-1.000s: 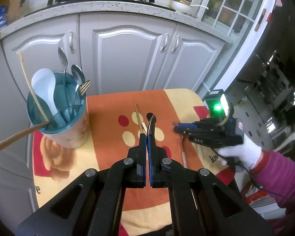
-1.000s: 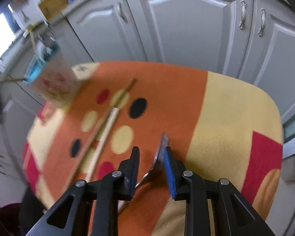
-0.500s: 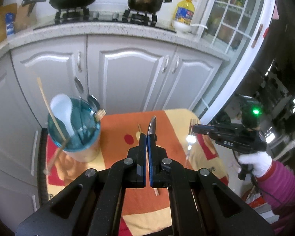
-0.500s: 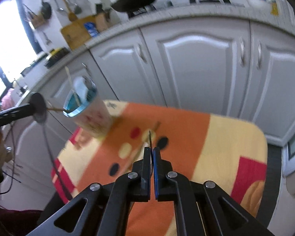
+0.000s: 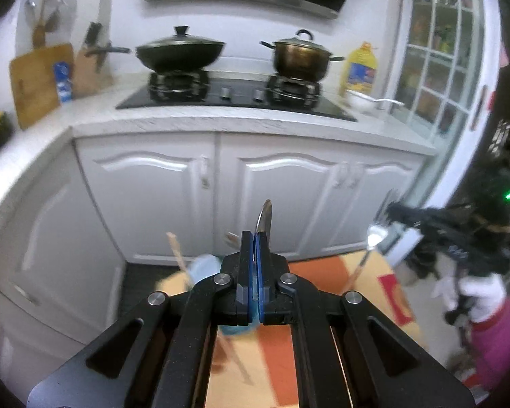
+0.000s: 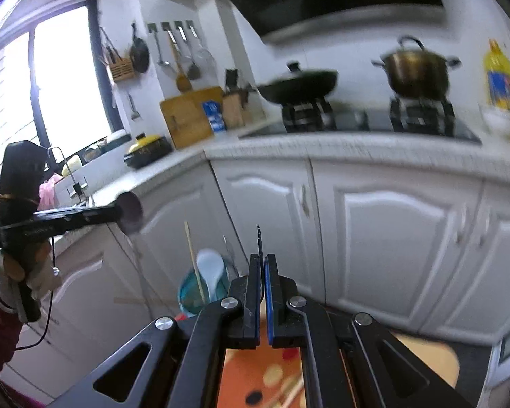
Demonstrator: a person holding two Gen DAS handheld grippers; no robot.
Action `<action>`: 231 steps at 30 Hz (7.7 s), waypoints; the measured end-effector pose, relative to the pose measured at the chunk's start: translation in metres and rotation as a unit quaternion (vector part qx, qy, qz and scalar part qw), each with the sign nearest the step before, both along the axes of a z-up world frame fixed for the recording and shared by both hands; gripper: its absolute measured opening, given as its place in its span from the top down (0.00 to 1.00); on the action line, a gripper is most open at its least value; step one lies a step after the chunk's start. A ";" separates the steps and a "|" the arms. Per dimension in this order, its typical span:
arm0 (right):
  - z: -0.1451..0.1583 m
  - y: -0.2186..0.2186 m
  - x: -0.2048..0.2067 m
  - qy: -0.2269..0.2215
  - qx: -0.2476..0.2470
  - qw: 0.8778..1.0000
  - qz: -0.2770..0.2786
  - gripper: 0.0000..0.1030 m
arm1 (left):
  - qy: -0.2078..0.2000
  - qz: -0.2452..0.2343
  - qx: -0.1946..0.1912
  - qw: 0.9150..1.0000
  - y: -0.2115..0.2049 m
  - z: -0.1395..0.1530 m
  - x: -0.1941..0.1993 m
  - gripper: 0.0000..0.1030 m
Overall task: Organize utensils
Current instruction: 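Lower spoon and fork into the holder and open both tools, then move both tools back over the two chopsticks on the cloth, then lower the left tool onto a wooden chopstick while the right tool lowers onto the other, then close the left tool on one chopstick while the right tool grips the other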
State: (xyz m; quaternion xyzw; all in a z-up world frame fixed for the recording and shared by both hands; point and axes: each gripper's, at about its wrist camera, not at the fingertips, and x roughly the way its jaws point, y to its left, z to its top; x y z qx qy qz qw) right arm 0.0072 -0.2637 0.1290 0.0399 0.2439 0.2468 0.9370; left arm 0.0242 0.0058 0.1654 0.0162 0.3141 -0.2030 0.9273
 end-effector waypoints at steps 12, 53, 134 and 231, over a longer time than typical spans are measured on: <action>-0.023 0.095 0.059 -0.024 -0.067 0.997 0.014 0.98 | -0.030 0.066 0.084 0.994 0.018 -0.057 0.054 1.00; -0.085 0.073 0.025 0.078 -0.012 0.997 0.013 0.65 | 0.052 0.078 0.094 0.991 0.008 -0.095 0.031 0.60; -0.249 -0.051 0.004 0.296 -0.113 0.935 -0.158 0.92 | 0.246 -0.030 0.071 0.966 -0.155 -0.269 -0.031 0.56; -0.204 -0.057 0.010 0.262 -0.068 0.960 -0.068 0.92 | 0.181 -0.079 0.015 0.980 -0.133 -0.191 -0.030 0.96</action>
